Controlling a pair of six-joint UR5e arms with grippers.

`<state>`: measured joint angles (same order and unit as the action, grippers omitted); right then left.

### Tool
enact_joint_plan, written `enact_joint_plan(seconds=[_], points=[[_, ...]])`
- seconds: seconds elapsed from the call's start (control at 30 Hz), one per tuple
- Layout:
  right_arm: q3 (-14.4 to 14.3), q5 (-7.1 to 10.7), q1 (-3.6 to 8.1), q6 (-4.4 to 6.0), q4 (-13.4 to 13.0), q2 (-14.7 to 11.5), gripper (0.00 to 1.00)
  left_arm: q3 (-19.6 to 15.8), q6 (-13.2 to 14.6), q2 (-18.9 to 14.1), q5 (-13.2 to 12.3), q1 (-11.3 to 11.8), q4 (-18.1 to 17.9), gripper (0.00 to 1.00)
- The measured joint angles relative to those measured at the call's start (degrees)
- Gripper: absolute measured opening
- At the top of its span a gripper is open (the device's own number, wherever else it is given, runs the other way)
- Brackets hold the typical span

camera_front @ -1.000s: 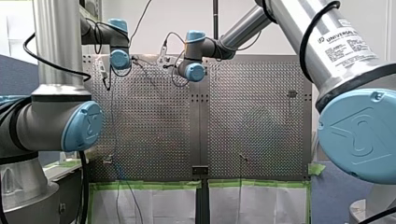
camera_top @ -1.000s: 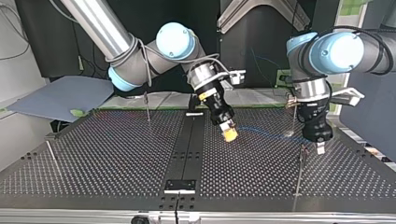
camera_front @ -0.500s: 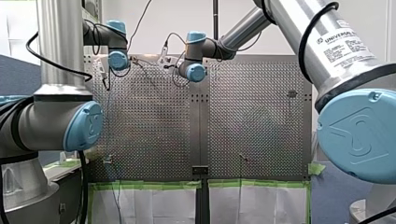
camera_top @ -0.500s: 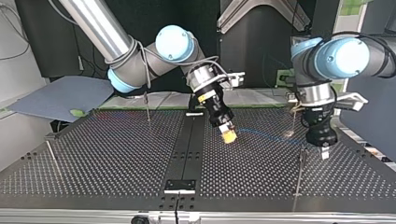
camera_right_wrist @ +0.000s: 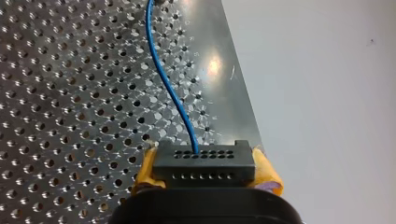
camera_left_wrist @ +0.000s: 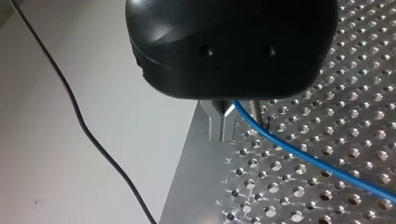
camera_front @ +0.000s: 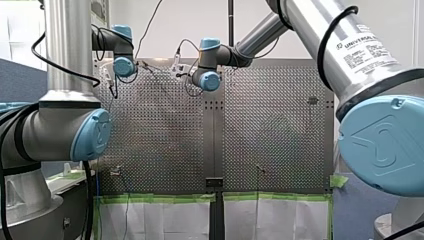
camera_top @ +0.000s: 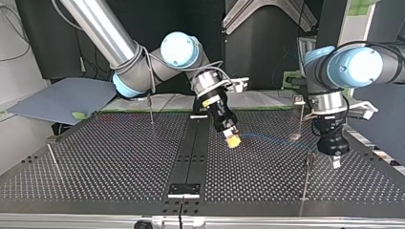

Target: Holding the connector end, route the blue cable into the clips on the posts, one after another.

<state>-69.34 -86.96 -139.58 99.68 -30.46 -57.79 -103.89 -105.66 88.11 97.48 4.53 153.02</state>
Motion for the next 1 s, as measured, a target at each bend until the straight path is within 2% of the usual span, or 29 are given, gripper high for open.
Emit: enact_joint_plan(seconds=[0.27, 0.77, 1.0], points=[[1.0, 0.49, 0.73, 0.0, 0.0, 0.1, 0.0, 1.6, -0.9, 1.4, -2.3, 0.7, 0.2, 0.0], [2.9, 1.84, 1.28, 0.0, 0.0, 0.6, 0.0, 3.4, -2.5, 3.7, -4.4, 2.9, -0.2, 0.0], [4.2, 2.26, 1.8, -0.1, 0.0, 2.6, 0.0, 3.7, -4.6, 4.7, -6.5, 4.4, -1.0, 0.0]])
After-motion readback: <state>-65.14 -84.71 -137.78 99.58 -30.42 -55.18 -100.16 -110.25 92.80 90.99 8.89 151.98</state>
